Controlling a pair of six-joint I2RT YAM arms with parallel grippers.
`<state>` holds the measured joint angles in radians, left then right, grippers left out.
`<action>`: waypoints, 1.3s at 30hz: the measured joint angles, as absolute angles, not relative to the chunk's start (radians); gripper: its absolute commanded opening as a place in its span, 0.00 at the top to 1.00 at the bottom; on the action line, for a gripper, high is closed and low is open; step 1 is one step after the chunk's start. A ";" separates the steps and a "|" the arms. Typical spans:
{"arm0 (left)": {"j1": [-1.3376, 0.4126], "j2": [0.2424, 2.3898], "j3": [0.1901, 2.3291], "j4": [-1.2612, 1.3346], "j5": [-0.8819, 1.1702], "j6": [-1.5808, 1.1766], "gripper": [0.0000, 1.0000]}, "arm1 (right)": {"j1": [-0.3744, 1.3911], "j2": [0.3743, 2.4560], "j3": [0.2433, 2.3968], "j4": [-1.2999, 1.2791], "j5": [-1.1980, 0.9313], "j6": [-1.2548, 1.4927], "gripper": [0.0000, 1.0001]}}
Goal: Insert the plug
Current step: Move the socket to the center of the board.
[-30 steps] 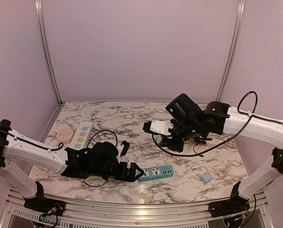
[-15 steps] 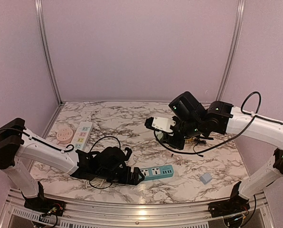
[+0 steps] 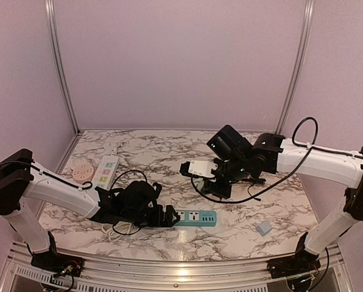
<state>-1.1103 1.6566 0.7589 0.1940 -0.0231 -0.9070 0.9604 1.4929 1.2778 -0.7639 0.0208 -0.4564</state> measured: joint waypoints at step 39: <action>-1.007 1.638 0.698 0.287 -0.013 -0.827 0.01 | 1.000 1.856 1.438 -0.785 -0.072 -0.603 1.00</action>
